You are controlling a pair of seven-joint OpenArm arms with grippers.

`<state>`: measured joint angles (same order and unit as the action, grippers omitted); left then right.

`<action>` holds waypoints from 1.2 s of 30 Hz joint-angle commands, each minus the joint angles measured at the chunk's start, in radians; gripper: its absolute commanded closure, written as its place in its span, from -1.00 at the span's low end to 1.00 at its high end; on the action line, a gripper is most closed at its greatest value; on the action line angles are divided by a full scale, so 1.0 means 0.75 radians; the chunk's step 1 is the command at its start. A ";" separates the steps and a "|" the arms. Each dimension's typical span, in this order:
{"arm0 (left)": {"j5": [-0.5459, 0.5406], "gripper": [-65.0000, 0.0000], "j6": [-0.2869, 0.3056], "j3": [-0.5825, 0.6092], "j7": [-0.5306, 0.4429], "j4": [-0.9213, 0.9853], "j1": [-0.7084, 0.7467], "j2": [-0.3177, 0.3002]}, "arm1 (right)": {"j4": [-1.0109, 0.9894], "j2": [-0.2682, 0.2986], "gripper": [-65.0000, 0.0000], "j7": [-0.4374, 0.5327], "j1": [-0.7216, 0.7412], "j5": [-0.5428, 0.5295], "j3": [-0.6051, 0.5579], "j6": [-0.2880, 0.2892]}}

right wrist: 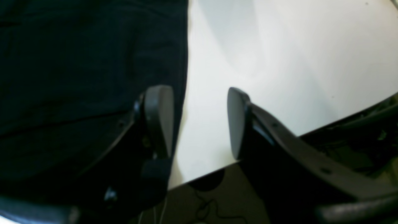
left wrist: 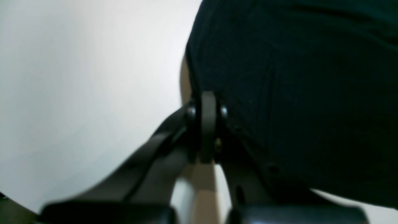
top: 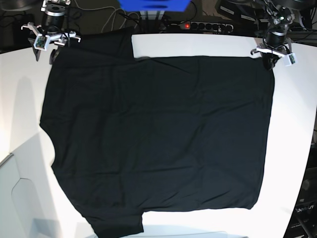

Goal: Fold the T-shirt properly
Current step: 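Close both grippers on the shirt's shoulder corners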

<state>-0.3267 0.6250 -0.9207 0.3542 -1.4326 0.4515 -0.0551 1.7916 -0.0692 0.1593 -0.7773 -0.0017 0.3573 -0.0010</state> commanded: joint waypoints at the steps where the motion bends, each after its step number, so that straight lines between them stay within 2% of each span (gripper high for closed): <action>1: 0.021 1.00 0.008 0.001 0.046 -0.008 0.017 -0.005 | 0.004 0.001 0.10 0.028 -0.035 -0.007 -0.001 0.019; 3: 0.021 1.00 0.008 -0.001 0.046 -0.008 0.017 -0.005 | -0.002 -0.003 0.01 0.028 -0.043 -0.007 -0.013 0.086; 6: 0.021 1.00 0.008 -0.001 0.046 -0.008 0.017 -0.005 | -0.002 -0.050 -0.11 0.028 -0.051 -0.007 -0.009 0.197; 8: 0.021 1.00 0.008 -0.001 0.046 -0.008 0.017 -0.005 | -0.002 -0.074 -0.14 0.028 -0.051 -0.007 -0.007 0.225; 11: 0.021 1.00 0.008 -0.001 0.046 -0.006 0.017 -0.005 | -0.002 -0.079 -0.14 0.018 -0.051 -0.007 -0.013 0.227; 18: 0.021 1.00 0.008 -0.001 0.046 -0.004 0.017 -0.005 | -0.002 -0.076 -0.14 -0.170 0.000 -0.007 -0.007 0.229; 36: 0.021 1.00 0.008 -0.001 0.042 -0.008 0.017 -0.024 | -0.006 -0.076 -0.15 -0.181 0.000 -0.007 0.038 0.231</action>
<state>-0.3294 0.6327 -0.9199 0.3626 -1.4322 0.4519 -0.0662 1.7733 -0.1303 -0.0002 -0.7654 -0.0013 0.3824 0.1608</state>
